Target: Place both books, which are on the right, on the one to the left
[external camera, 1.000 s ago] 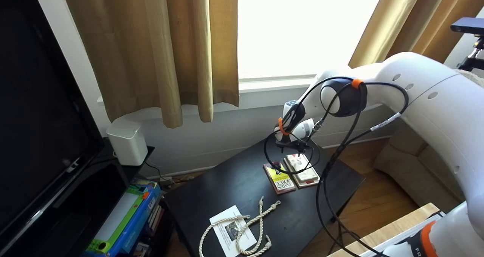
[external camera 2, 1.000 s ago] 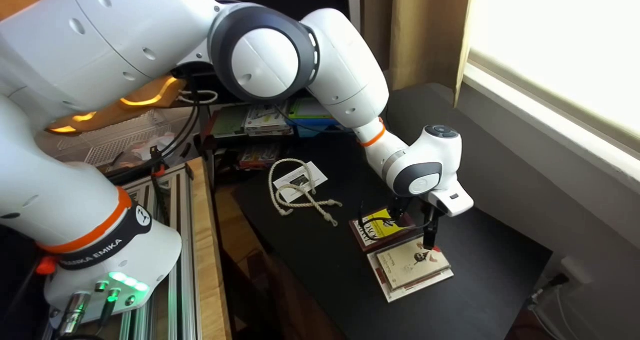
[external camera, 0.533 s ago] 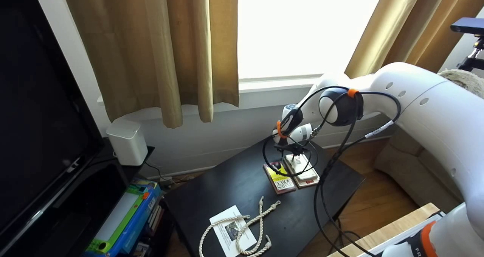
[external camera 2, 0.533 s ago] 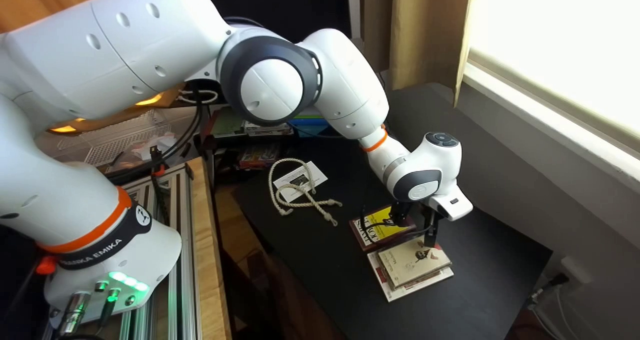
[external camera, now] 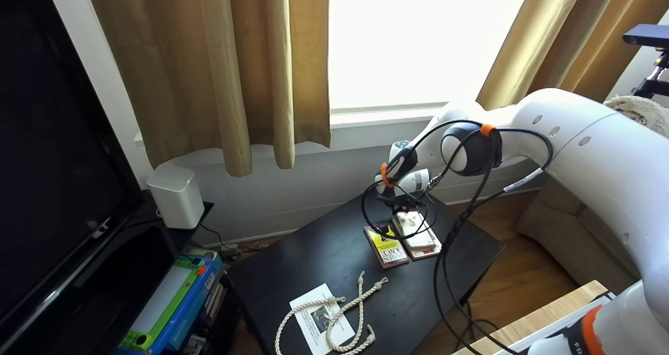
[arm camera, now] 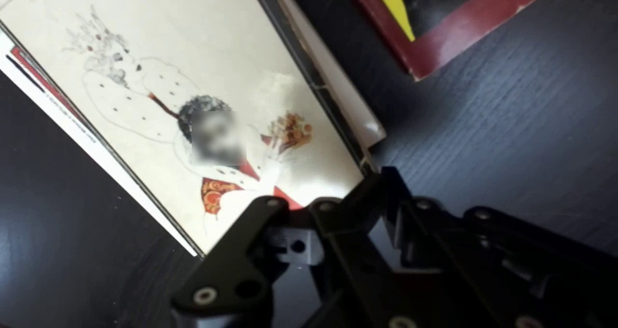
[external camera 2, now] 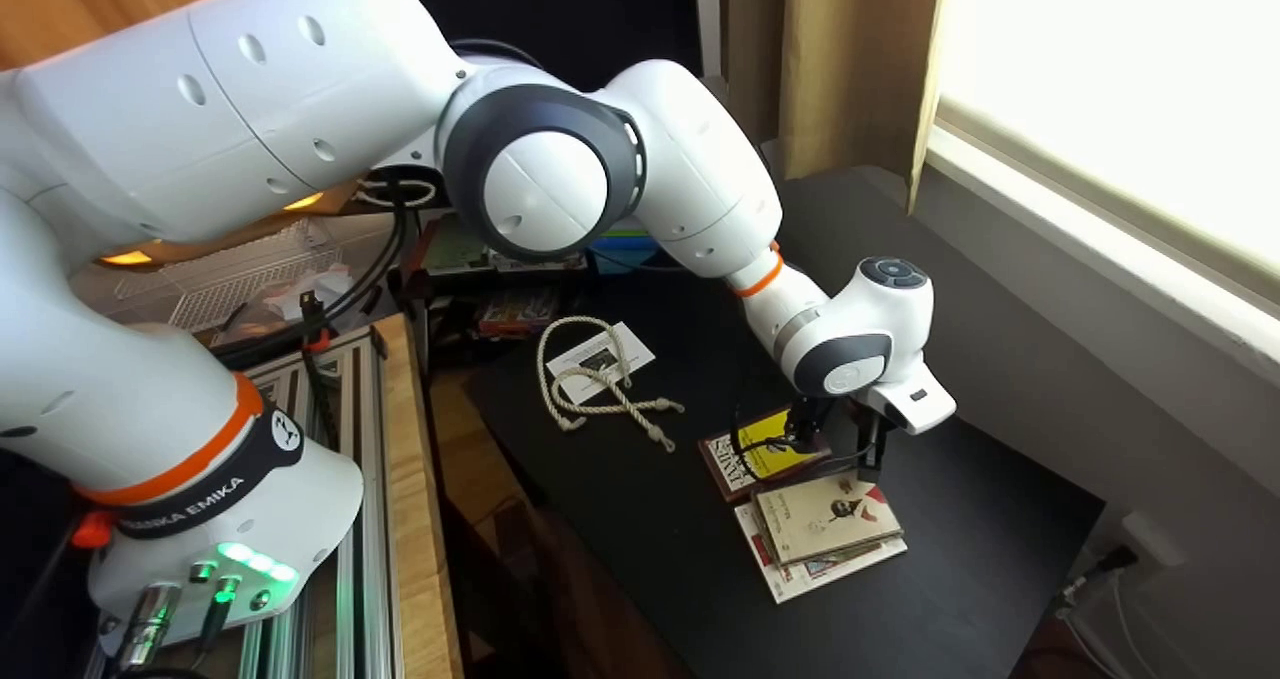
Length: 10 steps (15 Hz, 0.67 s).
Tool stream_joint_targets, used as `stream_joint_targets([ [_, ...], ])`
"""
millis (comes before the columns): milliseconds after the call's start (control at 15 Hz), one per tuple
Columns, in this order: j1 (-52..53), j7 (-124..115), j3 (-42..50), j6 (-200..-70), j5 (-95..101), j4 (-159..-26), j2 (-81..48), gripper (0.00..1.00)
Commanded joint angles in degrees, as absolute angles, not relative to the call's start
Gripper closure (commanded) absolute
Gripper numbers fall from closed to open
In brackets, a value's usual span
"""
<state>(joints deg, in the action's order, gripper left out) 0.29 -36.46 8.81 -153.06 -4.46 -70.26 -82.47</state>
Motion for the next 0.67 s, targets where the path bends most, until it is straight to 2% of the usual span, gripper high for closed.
stream_joint_targets([
  [0, -0.7, -35.2, 7.8, -151.4, -4.6, -69.2, -83.3, 0.99],
  [600, -0.2, -33.4, 7.1, -150.5, -4.4, -77.9, -75.0, 0.99],
])
